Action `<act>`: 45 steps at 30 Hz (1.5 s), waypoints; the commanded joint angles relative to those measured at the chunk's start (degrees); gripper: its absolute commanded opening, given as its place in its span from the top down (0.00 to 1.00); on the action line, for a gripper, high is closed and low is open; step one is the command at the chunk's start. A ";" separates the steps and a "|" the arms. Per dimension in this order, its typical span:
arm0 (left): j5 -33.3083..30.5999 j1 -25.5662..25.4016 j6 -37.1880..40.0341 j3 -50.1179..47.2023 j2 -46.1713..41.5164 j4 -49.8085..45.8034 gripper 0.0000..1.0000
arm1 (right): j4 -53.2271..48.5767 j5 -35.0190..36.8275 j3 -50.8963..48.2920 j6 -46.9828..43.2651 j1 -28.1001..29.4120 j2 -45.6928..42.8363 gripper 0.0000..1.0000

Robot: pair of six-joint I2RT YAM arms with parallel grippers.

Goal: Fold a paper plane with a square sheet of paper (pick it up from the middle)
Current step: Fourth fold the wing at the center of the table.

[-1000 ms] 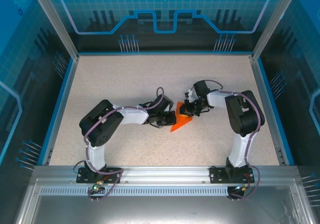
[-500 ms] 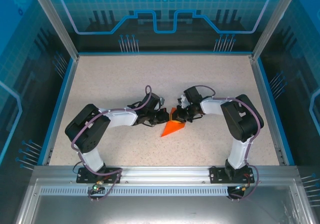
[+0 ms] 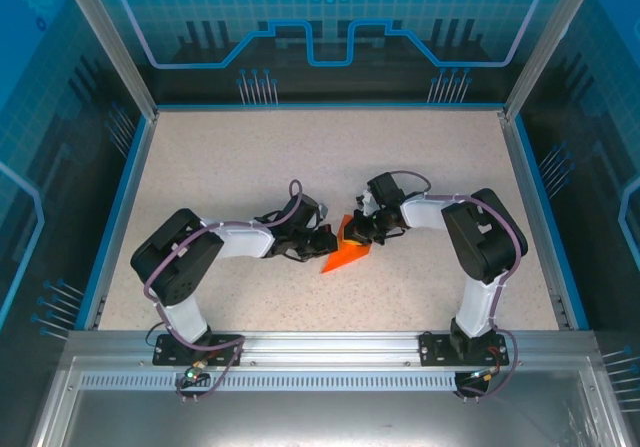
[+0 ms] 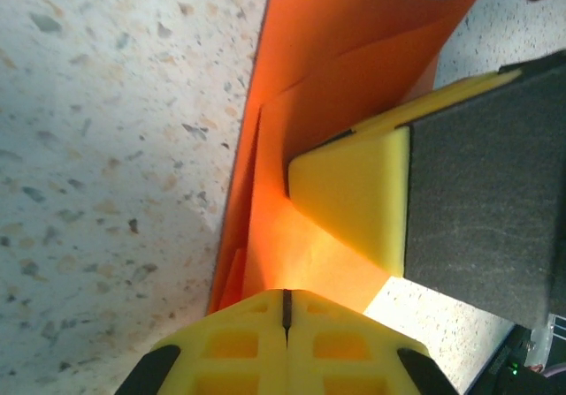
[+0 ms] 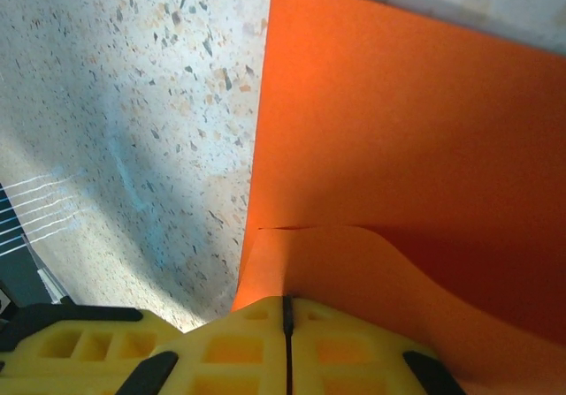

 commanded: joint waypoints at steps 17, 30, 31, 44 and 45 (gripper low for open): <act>-1.04 -0.50 0.14 0.58 2.28 -1.53 1.00 | -2.64 2.23 1.14 -3.54 -0.97 -6.99 0.84; -5.21 -0.45 -0.21 -0.26 0.54 -6.27 1.00 | -2.03 -2.01 1.94 -8.26 -1.17 -1.81 0.83; -5.34 -0.45 -0.17 -0.28 0.66 -6.53 1.00 | -2.16 -2.67 2.25 -8.79 -1.07 -1.34 0.83; -5.84 -0.67 0.01 1.89 2.12 -11.69 1.00 | -7.06 -6.42 3.65 -16.13 -0.15 1.42 0.84; -6.16 -0.61 0.01 2.19 2.17 -12.55 1.00 | -7.54 -6.18 3.62 -16.52 -0.08 1.49 0.84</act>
